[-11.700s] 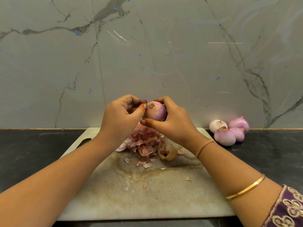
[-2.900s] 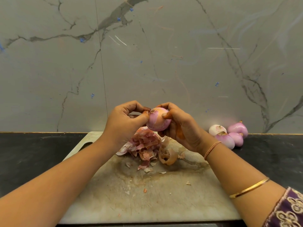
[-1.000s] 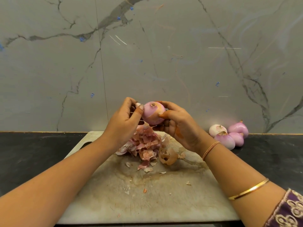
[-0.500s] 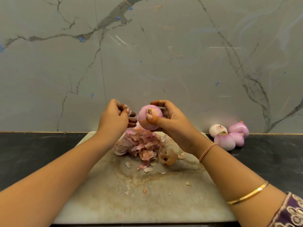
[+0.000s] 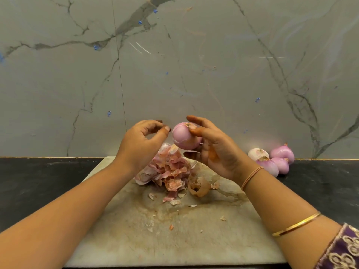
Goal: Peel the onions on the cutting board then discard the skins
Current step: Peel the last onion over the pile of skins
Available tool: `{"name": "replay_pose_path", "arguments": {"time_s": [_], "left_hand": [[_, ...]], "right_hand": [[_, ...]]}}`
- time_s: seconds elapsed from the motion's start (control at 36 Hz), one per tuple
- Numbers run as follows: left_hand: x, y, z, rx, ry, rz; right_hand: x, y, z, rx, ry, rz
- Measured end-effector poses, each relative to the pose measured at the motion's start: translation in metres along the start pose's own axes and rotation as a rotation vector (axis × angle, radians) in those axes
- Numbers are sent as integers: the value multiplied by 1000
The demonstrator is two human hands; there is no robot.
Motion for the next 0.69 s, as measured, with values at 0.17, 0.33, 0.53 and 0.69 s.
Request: {"name": "replay_pose_path", "arguments": {"time_s": [0.17,0.33,0.53,0.69], "left_hand": [[-4,-7,-2,-82,66,-49],[-8,-15,-2,-122,80,-102],[-9,-15,-1,-96,81,-106],[-8,-16,-1,-35,91,-155]], "right_hand": [[-2,3,-2,99,57,-10],[-2,2,0,17,45,16],[-2,2,-2,-63,21,34],[-2,2,-2,-107,2,41]]}}
Point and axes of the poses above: each hand's wrist, its own x-axis towards the middle knuckle, its own z-axis out of the back of the hand, y = z × x, the point moved 3 cm from there along x, towards the middle knuckle, and after that the axes turned 10 degrees about -x, right-handed, at the moved point
